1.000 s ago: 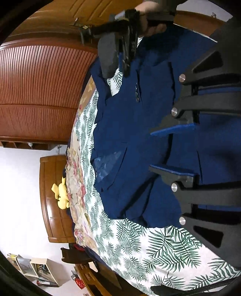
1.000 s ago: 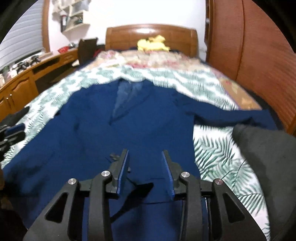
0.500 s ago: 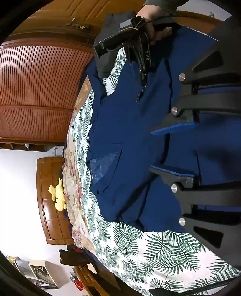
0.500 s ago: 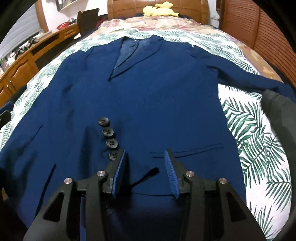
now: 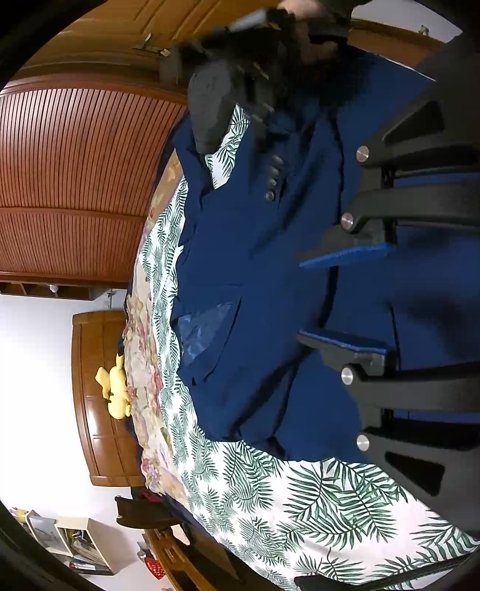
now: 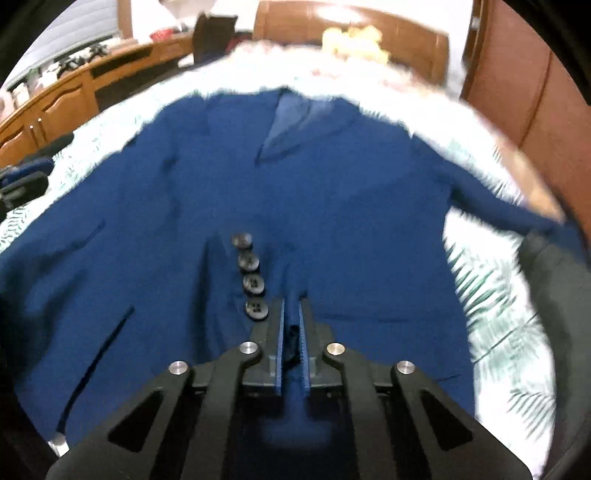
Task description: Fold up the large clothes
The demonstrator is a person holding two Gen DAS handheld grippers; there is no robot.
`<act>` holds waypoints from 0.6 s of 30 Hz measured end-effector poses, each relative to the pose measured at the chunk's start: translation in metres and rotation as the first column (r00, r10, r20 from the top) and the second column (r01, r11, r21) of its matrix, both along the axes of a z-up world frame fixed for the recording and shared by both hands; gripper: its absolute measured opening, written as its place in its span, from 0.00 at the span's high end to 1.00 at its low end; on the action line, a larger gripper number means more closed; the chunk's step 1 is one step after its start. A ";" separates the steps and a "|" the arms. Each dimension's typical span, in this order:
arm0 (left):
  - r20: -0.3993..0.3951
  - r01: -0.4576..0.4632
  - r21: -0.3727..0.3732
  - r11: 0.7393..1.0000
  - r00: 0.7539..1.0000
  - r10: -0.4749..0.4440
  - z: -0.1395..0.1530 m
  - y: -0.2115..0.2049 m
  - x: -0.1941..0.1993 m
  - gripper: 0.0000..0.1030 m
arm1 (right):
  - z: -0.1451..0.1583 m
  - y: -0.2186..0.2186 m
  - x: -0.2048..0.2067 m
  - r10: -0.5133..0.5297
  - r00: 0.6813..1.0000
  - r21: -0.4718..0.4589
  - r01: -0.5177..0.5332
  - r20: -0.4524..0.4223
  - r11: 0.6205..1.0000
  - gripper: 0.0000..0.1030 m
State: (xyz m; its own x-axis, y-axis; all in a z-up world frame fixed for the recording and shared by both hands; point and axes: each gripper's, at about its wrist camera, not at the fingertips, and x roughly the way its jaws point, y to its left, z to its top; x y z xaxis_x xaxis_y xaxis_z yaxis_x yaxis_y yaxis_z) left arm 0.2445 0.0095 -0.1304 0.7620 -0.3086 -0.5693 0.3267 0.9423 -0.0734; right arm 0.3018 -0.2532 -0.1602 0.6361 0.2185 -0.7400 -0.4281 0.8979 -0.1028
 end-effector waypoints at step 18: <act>0.011 -0.006 -0.024 1.000 1.000 0.007 0.003 0.001 -0.001 0.68 | 0.036 -0.049 0.016 -0.273 0.958 0.036 0.271 0.086 0.962 0.81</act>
State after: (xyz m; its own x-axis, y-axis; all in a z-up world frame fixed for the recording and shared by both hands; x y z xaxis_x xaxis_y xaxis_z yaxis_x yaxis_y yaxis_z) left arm 0.2437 0.0102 -0.1270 0.7701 -0.3172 -0.5534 0.3215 0.9424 -0.0928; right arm 0.3180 -0.3026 -0.1240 0.7371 0.0451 -0.6742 -0.1574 0.9818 -0.1064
